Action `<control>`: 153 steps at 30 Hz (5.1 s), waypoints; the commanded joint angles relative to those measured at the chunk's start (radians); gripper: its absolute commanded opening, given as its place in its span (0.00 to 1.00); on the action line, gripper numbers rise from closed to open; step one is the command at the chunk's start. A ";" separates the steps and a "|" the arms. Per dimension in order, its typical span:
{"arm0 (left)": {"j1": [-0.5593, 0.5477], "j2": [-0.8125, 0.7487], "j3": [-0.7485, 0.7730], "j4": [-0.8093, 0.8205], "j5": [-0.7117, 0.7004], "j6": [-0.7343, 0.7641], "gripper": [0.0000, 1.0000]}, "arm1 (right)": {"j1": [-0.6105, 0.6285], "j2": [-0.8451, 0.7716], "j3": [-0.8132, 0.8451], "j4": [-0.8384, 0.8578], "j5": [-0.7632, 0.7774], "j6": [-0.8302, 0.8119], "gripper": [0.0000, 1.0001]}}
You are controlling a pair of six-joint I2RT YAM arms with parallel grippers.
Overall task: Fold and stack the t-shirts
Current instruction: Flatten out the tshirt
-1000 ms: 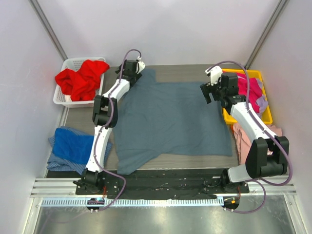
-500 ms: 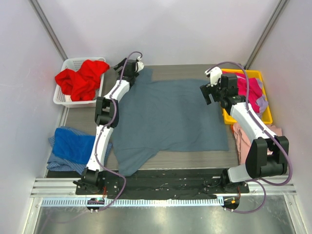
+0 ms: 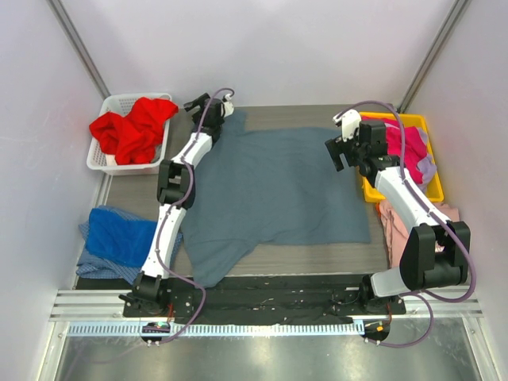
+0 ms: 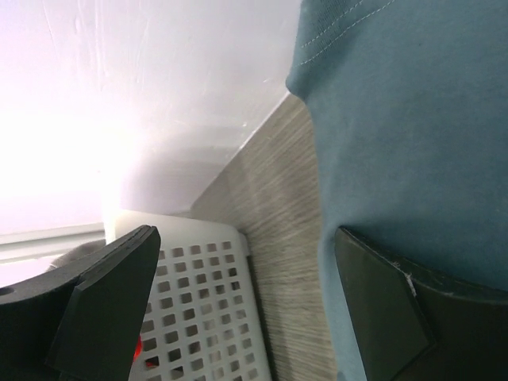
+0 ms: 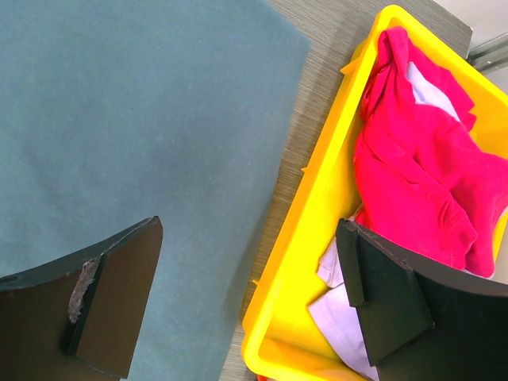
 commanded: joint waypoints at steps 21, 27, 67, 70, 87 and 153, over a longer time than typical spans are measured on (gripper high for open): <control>0.019 -0.325 -0.242 0.186 -0.177 -0.016 1.00 | 0.090 -0.017 -0.047 -0.086 0.064 0.019 1.00; 0.003 -0.618 -0.624 0.136 -0.116 -0.112 0.99 | 0.127 -0.005 -0.098 -0.119 0.102 0.008 1.00; 0.017 -0.552 -0.806 -0.009 0.074 -0.278 0.99 | 0.133 0.026 -0.224 -0.104 0.116 -0.004 1.00; 0.018 -0.583 -0.827 -0.001 0.103 -0.321 1.00 | 0.133 0.030 -0.228 -0.101 0.113 -0.003 1.00; -0.012 -0.777 -0.976 0.611 -0.223 -0.129 1.00 | 0.134 0.035 -0.261 -0.081 0.111 -0.007 1.00; 0.129 -0.403 -0.375 -0.621 0.628 -0.798 0.95 | 0.133 0.055 -0.288 -0.101 0.085 -0.006 0.99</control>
